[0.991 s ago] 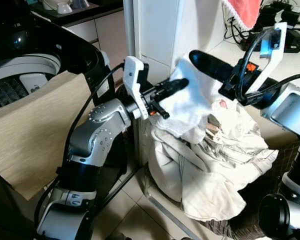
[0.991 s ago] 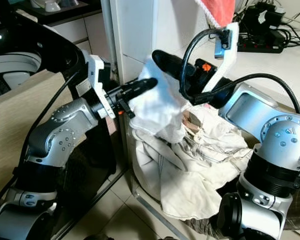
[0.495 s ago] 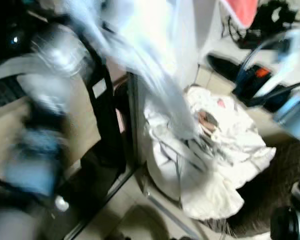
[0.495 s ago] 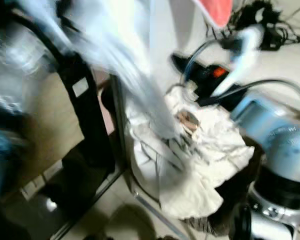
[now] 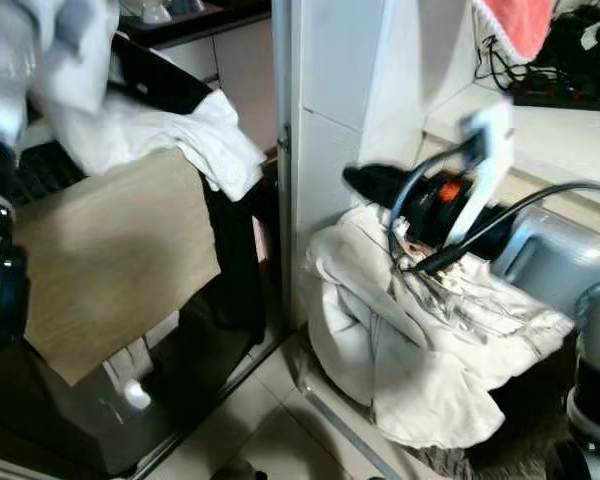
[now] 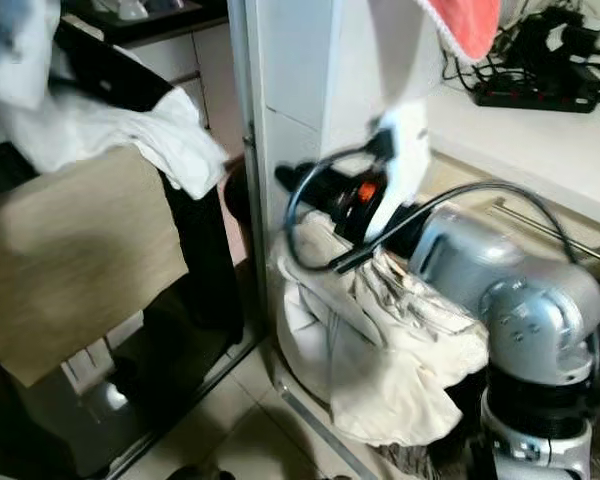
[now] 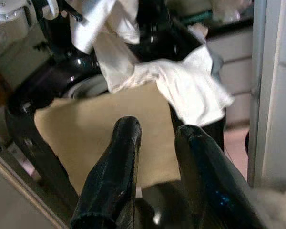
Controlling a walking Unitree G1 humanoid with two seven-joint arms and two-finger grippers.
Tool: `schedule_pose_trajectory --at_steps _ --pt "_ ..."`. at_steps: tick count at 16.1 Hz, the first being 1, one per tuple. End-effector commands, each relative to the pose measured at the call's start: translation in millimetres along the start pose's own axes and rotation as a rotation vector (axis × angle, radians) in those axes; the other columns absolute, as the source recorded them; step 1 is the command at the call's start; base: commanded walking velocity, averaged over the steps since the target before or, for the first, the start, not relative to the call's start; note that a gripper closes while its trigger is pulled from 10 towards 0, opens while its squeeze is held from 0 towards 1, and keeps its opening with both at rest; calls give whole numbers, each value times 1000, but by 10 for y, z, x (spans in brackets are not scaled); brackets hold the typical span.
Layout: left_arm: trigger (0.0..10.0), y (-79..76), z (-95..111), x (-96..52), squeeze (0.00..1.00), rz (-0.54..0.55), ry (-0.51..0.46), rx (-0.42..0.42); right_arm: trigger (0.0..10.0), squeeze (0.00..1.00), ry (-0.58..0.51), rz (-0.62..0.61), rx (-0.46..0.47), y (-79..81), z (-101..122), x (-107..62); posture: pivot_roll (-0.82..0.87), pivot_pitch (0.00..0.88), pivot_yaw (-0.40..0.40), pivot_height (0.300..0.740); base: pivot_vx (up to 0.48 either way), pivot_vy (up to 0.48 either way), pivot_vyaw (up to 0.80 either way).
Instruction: Clothes washing
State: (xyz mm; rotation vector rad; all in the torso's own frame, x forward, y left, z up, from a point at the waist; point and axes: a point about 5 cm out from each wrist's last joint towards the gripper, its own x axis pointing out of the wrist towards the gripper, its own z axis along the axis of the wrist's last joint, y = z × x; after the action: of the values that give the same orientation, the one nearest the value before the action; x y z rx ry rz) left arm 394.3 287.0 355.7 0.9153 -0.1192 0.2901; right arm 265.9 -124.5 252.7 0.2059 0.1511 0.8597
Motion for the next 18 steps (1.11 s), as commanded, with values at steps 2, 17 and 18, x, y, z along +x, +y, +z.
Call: schedule_pose_trajectory --at_steps 2,17,18 --pt "10000 -11 -108 3 0 -77 83 -41 10000 0 74 53 -62 147 -105 52 -67 0 42 740 0 0 0" --pt "10000 -61 18 11 1000 -318 54 -372 10000 0 147 -39 -116 56 -274 160 -37 0 31 740 0 0 0" --pt "10000 -363 239 -4 0 -543 -48 -498 10000 0 145 -57 -111 34 -285 172 -35 0 29 740 0 0 0"
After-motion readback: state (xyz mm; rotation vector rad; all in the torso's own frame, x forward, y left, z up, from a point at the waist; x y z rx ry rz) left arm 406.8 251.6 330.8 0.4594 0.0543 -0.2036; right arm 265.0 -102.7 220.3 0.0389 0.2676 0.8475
